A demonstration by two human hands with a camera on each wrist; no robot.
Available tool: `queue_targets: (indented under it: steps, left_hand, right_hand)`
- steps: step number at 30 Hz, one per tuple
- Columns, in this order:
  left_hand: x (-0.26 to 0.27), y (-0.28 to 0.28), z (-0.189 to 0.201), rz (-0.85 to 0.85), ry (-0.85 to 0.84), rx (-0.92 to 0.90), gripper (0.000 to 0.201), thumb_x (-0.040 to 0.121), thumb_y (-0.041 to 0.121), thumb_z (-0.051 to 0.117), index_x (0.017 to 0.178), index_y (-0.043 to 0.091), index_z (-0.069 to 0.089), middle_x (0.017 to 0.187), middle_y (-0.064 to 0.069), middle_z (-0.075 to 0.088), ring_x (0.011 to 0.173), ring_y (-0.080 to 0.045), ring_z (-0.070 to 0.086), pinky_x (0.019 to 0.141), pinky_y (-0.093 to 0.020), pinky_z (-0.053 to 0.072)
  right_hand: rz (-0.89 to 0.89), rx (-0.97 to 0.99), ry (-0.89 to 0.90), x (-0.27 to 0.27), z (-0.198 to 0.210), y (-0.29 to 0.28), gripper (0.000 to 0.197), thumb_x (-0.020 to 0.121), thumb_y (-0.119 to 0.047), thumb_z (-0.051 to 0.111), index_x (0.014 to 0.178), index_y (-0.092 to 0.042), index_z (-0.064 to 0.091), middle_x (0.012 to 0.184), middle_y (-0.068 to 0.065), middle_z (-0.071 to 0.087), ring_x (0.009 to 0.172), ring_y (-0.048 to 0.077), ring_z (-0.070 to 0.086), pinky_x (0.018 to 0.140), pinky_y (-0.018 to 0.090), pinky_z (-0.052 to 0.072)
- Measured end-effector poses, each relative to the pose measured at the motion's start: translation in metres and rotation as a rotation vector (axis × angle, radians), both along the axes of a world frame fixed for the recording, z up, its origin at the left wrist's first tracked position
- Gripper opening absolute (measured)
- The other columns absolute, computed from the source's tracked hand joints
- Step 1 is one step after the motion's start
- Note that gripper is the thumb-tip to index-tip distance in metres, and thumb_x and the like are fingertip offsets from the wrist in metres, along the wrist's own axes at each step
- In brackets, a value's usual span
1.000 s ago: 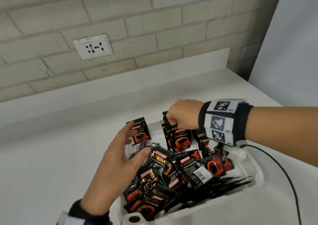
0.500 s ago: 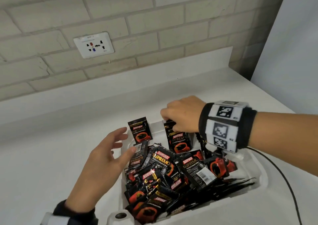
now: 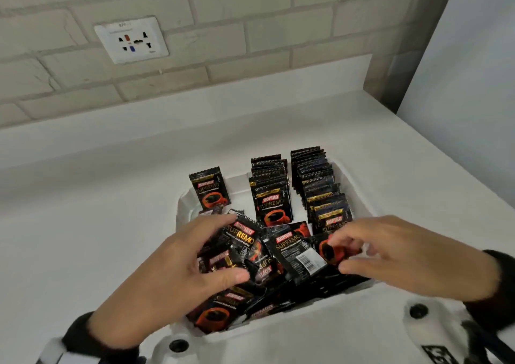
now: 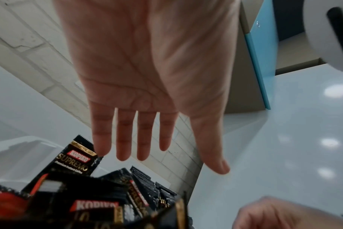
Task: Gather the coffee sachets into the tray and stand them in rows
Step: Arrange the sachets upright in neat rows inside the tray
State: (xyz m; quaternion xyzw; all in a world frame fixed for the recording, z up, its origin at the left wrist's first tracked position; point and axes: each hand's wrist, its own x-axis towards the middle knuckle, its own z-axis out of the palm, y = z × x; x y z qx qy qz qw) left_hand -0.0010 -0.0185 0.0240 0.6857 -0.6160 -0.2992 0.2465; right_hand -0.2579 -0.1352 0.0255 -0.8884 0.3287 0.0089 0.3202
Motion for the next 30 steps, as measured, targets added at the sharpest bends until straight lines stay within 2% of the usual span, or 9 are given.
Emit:
queue_targets:
  steps: [4, 6, 8, 10, 12, 15, 18, 24, 30]
  left_hand:
    - [-0.016, 0.004, -0.001, -0.045, -0.036, 0.008, 0.088, 0.035, 0.097, 0.042, 0.117, 0.076, 0.017, 0.127, 0.052, 0.024, 0.121, 0.027, 0.023, 0.091, 0.001, 0.026]
    - [-0.029, 0.003, 0.001, -0.123, -0.083, 0.01, 0.087, 0.038, 0.098, 0.038, 0.119, 0.076, 0.015, 0.131, 0.052, 0.014, 0.125, 0.026, 0.014, 0.094, 0.002, 0.022]
    - [-0.045, -0.005, 0.003, -0.24, -0.151, 0.037, 0.078, 0.048, 0.095, 0.035, 0.121, 0.071, 0.025, 0.131, 0.051, 0.005, 0.126, 0.026, 0.005, 0.094, 0.008, 0.01]
    - [-0.063, -0.016, 0.004, -0.365, -0.264, 0.065, 0.082, 0.054, 0.087, 0.036, 0.129, 0.061, 0.018, 0.13, 0.051, 0.001, 0.122, 0.029, -0.006, 0.093, 0.009, -0.001]
    - [-0.078, -0.029, 0.0, -0.406, -0.34, 0.088, 0.096, 0.06, 0.078, 0.047, 0.142, 0.046, 0.009, 0.132, 0.046, 0.002, 0.119, 0.028, -0.009, 0.097, 0.005, -0.006]
    - [-0.094, -0.048, -0.011, -0.406, -0.429, 0.179, 0.105, 0.07, 0.069, 0.059, 0.149, 0.029, 0.002, 0.151, 0.019, 0.006, 0.136, 0.0, 0.0, 0.111, -0.017, 0.004]
    - [-0.102, -0.06, -0.021, -0.416, -0.519, 0.249, 0.105, 0.073, 0.068, 0.058, 0.149, 0.023, 0.002, 0.153, 0.009, 0.011, 0.139, -0.011, 0.007, 0.114, -0.027, 0.009]
    - [-0.097, -0.068, -0.027, -0.391, -0.5, 0.364, 0.107, 0.071, 0.068, 0.059, 0.148, 0.027, -0.003, 0.148, 0.006, 0.028, 0.134, -0.015, 0.02, 0.112, -0.032, 0.013]
    - [-0.095, -0.071, -0.029, -0.37, -0.461, 0.323, 0.1, 0.073, 0.062, 0.061, 0.149, 0.028, 0.006, 0.144, 0.01, 0.032, 0.132, -0.013, 0.021, 0.11, -0.032, 0.011]
  right_hand:
    - [-0.099, 0.103, -0.117, -0.027, -0.019, 0.017, 0.02, 0.082, -0.043, 0.059, 0.098, -0.051, 0.05, 0.102, -0.033, 0.058, 0.1, -0.024, 0.045, 0.079, 0.0, 0.035]
    - [-0.116, 0.083, -0.157, -0.033, -0.024, 0.023, 0.023, 0.074, -0.059, 0.052, 0.097, -0.055, 0.051, 0.112, -0.048, 0.043, 0.105, -0.022, 0.045, 0.083, -0.001, 0.033]
    - [-0.098, 0.047, -0.165, -0.035, -0.03, 0.024, 0.036, 0.067, -0.077, 0.038, 0.097, -0.059, 0.05, 0.119, -0.048, 0.037, 0.109, -0.022, 0.042, 0.086, -0.002, 0.03]
    - [-0.08, 0.007, -0.179, -0.037, -0.037, 0.023, 0.049, 0.064, -0.086, 0.031, 0.099, -0.058, 0.049, 0.123, -0.042, 0.037, 0.112, -0.018, 0.042, 0.09, -0.001, 0.028]
    - [-0.097, -0.055, -0.183, -0.038, -0.041, 0.021, 0.045, 0.065, -0.079, 0.036, 0.102, -0.057, 0.046, 0.125, -0.039, 0.034, 0.114, -0.017, 0.039, 0.091, 0.0, 0.026]
    - [-0.145, -0.106, -0.168, -0.042, -0.042, 0.018, 0.043, 0.067, -0.072, 0.028, 0.105, -0.058, 0.042, 0.127, -0.04, 0.027, 0.118, -0.017, 0.031, 0.091, 0.0, 0.024]
    - [-0.149, -0.127, -0.144, -0.048, -0.044, 0.018, 0.04, 0.068, -0.072, 0.025, 0.103, -0.061, 0.039, 0.128, -0.041, 0.022, 0.119, -0.017, 0.028, 0.091, -0.001, 0.022]
    - [-0.165, -0.112, -0.126, -0.053, -0.046, 0.017, 0.04, 0.072, -0.072, 0.027, 0.11, -0.06, 0.036, 0.126, -0.044, 0.024, 0.118, -0.017, 0.027, 0.081, 0.0, 0.027]
    - [-0.149, -0.108, -0.097, -0.051, -0.041, 0.014, 0.028, 0.088, -0.053, 0.041, 0.106, -0.065, 0.023, 0.116, -0.046, 0.03, 0.116, -0.02, 0.018, 0.088, -0.001, 0.021]
